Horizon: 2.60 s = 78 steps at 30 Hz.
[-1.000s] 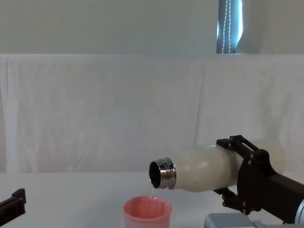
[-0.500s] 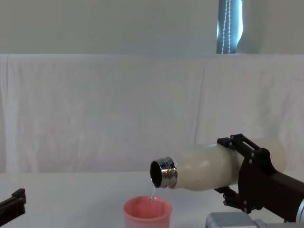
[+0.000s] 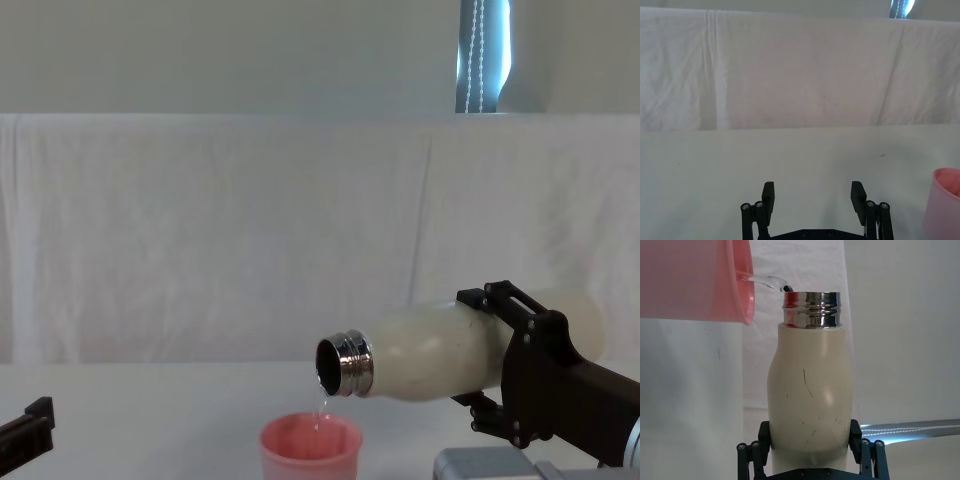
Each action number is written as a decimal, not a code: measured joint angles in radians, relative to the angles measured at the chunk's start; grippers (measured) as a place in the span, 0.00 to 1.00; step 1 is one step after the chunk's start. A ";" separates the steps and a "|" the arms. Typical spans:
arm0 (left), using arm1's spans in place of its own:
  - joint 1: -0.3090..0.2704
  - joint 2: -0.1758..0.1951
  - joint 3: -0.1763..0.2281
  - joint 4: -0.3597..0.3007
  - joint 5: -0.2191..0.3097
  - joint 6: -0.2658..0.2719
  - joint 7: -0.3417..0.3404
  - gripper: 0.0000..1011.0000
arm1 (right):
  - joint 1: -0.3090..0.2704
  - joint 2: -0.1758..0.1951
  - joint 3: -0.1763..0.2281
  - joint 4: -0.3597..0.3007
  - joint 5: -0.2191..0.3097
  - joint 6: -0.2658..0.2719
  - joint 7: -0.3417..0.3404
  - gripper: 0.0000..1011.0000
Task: Grasp the thermos with one hand and pour water into the cup lid.
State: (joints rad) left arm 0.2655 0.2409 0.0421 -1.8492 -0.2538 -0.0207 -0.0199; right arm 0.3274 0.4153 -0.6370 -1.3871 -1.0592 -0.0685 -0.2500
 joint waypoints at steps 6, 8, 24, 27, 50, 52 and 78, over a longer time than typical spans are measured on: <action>0.000 0.000 0.000 0.000 0.000 0.000 0.000 0.99 | 0.002 0.001 -0.002 0.001 -0.004 0.001 0.000 0.95; 0.000 0.000 0.000 0.000 0.000 0.000 0.000 0.99 | 0.002 0.001 -0.002 0.001 -0.004 0.002 -0.001 0.95; 0.000 0.000 0.000 0.000 0.000 0.000 0.000 0.99 | 0.005 0.003 -0.005 0.002 -0.010 0.003 -0.007 0.95; 0.000 0.000 0.000 0.000 0.000 0.000 0.000 0.99 | 0.005 0.003 -0.006 0.002 -0.010 0.003 -0.008 0.95; 0.000 0.000 0.000 0.000 0.000 0.000 0.000 0.99 | 0.003 0.002 -0.002 -0.002 0.003 0.000 -0.009 0.95; 0.000 0.000 0.000 0.000 0.000 0.000 0.000 0.99 | -0.001 0.000 0.002 -0.006 0.015 -0.004 -0.005 0.95; 0.000 0.000 0.000 0.000 0.000 0.000 0.000 0.99 | -0.100 -0.032 0.103 -0.114 0.276 -0.116 0.120 0.95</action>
State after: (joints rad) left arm 0.2655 0.2410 0.0421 -1.8492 -0.2538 -0.0208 -0.0199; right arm 0.2279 0.3837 -0.5344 -1.5013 -0.7833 -0.1840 -0.1296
